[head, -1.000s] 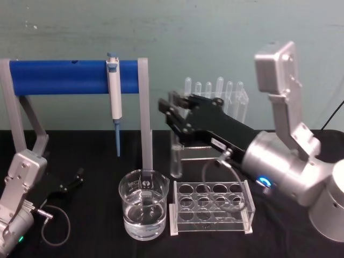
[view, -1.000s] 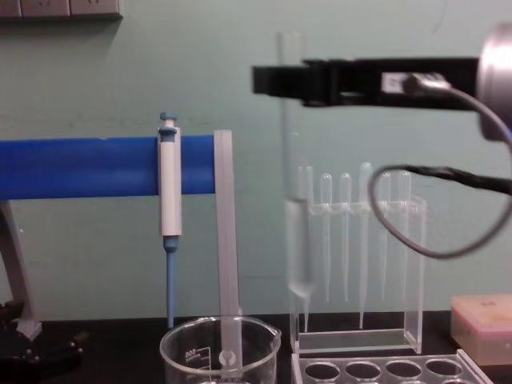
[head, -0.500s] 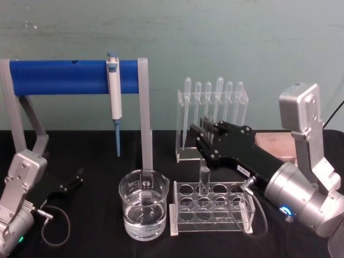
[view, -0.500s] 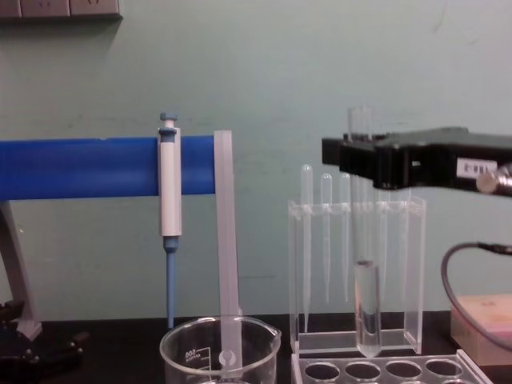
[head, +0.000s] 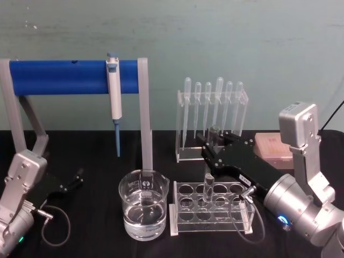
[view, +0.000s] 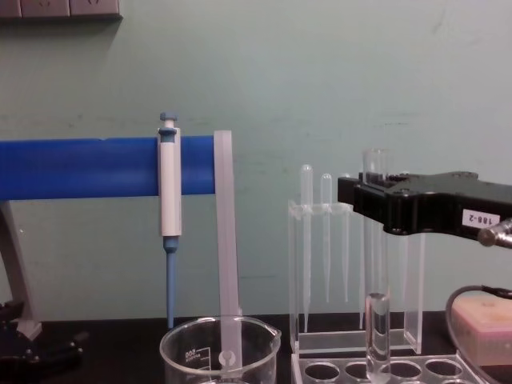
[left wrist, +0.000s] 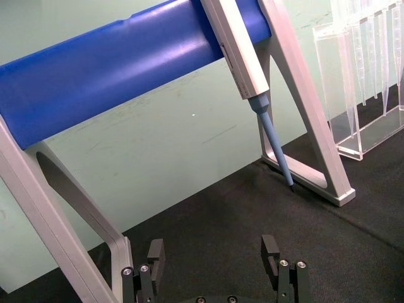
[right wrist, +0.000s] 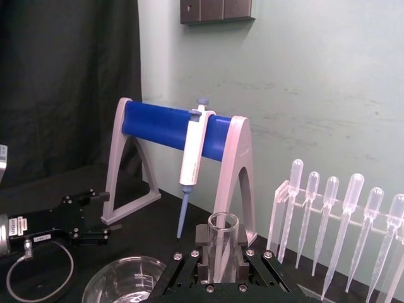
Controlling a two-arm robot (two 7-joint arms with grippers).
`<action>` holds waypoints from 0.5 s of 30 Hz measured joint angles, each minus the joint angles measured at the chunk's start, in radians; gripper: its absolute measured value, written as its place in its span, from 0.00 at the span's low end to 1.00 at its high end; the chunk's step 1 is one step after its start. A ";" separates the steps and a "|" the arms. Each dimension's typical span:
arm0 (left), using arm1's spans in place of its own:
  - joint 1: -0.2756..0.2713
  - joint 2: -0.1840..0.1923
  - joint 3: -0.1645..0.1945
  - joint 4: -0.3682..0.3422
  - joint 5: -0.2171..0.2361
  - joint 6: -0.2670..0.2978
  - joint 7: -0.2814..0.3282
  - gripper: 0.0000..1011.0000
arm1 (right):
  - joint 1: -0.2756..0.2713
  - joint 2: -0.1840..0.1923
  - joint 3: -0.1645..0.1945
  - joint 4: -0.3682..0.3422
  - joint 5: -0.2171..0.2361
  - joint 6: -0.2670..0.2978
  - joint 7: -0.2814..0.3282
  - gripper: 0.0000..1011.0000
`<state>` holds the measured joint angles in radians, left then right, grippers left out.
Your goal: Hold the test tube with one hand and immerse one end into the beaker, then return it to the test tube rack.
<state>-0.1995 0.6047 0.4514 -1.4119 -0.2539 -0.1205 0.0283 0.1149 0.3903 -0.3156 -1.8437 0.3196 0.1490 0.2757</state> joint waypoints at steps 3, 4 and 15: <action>0.000 0.000 0.000 0.000 0.000 0.000 0.000 0.99 | -0.002 -0.009 0.003 0.014 -0.003 -0.008 0.001 0.23; 0.000 0.000 0.000 0.000 0.000 0.000 0.000 0.99 | -0.002 -0.011 0.004 0.017 -0.003 -0.010 0.002 0.23; 0.000 0.000 0.000 0.000 0.000 0.000 0.000 0.99 | 0.007 -0.032 -0.002 0.062 -0.007 -0.023 0.014 0.23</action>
<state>-0.1995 0.6046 0.4514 -1.4120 -0.2539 -0.1206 0.0283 0.1222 0.3579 -0.3181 -1.7821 0.3129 0.1256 0.2893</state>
